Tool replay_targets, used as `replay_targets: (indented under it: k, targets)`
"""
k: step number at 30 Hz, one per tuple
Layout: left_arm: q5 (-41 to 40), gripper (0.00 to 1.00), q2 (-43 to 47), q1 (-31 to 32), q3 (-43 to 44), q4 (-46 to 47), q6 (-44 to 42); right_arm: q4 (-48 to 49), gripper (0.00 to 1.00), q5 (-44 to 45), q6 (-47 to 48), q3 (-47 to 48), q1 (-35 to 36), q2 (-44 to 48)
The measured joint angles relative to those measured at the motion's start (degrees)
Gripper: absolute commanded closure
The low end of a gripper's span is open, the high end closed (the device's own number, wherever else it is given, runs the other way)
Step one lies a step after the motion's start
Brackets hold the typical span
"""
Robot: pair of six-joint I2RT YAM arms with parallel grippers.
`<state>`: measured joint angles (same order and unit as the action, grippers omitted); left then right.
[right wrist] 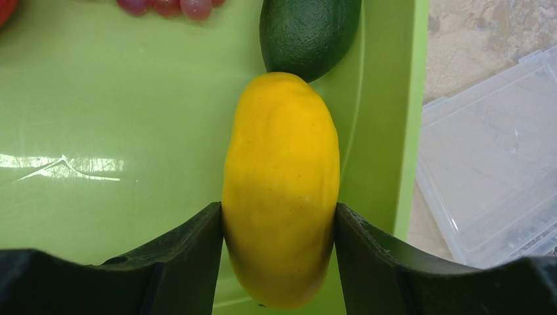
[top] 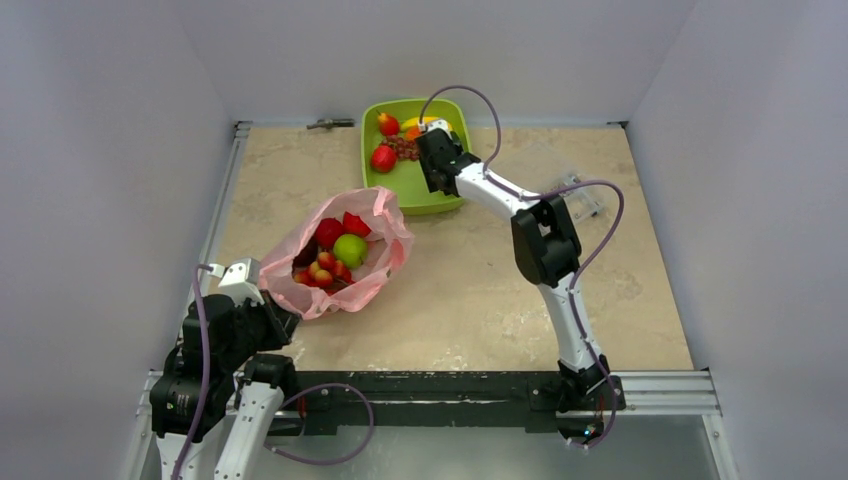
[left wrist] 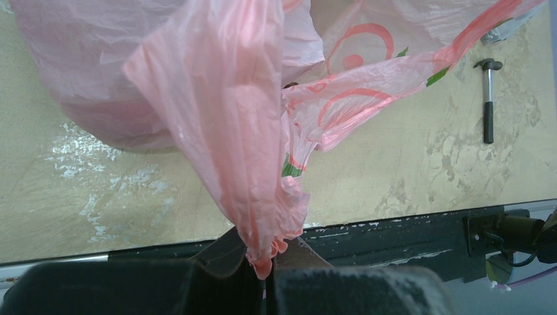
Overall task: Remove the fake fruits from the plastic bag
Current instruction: Place the fake fruit in the bin, then take out the fake fruit from the plastic bag.
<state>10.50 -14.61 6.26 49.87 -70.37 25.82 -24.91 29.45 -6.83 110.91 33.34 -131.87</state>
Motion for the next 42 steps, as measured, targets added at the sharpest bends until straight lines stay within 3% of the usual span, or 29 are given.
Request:
replay_targets:
  k: [12, 19, 23, 27, 34, 39, 42]
  targets:
    - [0.17, 1.0, 0.0, 0.0, 0.0, 0.0, -0.02, -0.44, 0.21, -1.36, -0.37, -1.29, -0.42, 0.04]
    - [0.22, 1.0, 0.0, 0.0, 0.0, 0.0, -0.02, -2.21, 0.19, -2.08, -0.2, -1.31, -0.37, 1.64]
    - [0.2, 1.0, 0.0, 0.0, 0.0, 0.0, -0.02, -2.91, 0.19, -3.1, -1.27, -4.76, -0.15, 8.0]
    - [0.22, 1.0, 0.0, 0.0, 0.0, 0.0, -0.02, -0.24, 0.19, -8.59, -3.8, -14.82, 0.68, 21.73]
    - [0.39, 1.0, 0.0, 0.0, 0.0, 0.0, -0.02, 15.96, 0.21, -19.21, -11.1, -44.24, 8.87, 47.45]
    - [0.66, 1.0, 0.0, 0.0, 0.0, 0.0, -0.02, 28.94, 0.22, -24.44, -17.86, -66.82, 20.44, 52.46]
    - [0.76, 1.0, 0.0, 0.0, 0.0, 0.0, -0.02, 31.74, 0.26, -24.5, -22.36, -73.11, 29.16, 53.51]
